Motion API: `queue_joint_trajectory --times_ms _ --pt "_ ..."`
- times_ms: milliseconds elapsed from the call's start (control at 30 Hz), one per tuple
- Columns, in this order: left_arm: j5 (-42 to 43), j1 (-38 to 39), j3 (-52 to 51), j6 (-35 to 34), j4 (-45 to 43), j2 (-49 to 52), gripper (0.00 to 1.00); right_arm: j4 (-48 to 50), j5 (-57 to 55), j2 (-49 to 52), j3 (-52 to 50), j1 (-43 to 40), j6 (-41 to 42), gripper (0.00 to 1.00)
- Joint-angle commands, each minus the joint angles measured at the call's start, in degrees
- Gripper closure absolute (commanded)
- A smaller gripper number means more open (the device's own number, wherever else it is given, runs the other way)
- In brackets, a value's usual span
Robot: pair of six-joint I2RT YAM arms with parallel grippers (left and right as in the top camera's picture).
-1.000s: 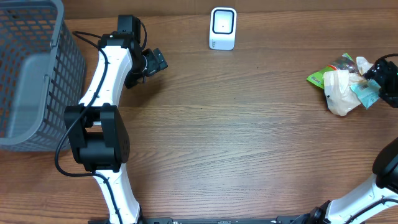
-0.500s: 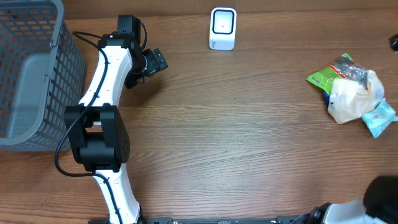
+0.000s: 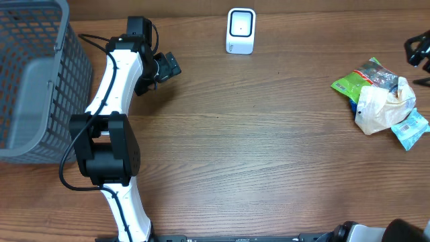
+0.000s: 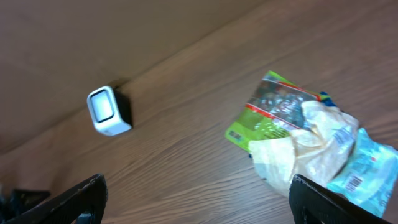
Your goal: Scan the item barcode
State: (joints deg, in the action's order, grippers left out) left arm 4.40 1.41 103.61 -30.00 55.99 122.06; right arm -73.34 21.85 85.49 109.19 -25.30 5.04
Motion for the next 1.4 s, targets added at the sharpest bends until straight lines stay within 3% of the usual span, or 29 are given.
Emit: queue_joint_trajectory --times_ms 0,467,967,1233,1367 --pt "-0.37 0.13 1.11 0.44 0.09 -1.09 0.0 0.0 0.74 -4.48 0.92 1.9 -1.05 0.07" --pt "-0.37 0.11 1.11 0.44 0.09 -1.09 0.0 -7.02 0.76 -15.67 0.92 4.13 -0.98 0.0" --pt "-0.37 0.11 1.11 0.44 0.09 -1.09 0.0 -12.52 0.76 -15.56 0.74 4.13 -0.83 0.0" --pt "-0.37 0.11 1.11 0.42 0.09 -1.09 0.0 -9.33 0.07 -14.84 -0.11 4.76 -0.81 0.0" --pt "-0.37 0.11 1.11 0.44 0.09 -1.09 0.0 -1.05 -6.43 -18.53 -4.96 11.21 -0.81 0.0"
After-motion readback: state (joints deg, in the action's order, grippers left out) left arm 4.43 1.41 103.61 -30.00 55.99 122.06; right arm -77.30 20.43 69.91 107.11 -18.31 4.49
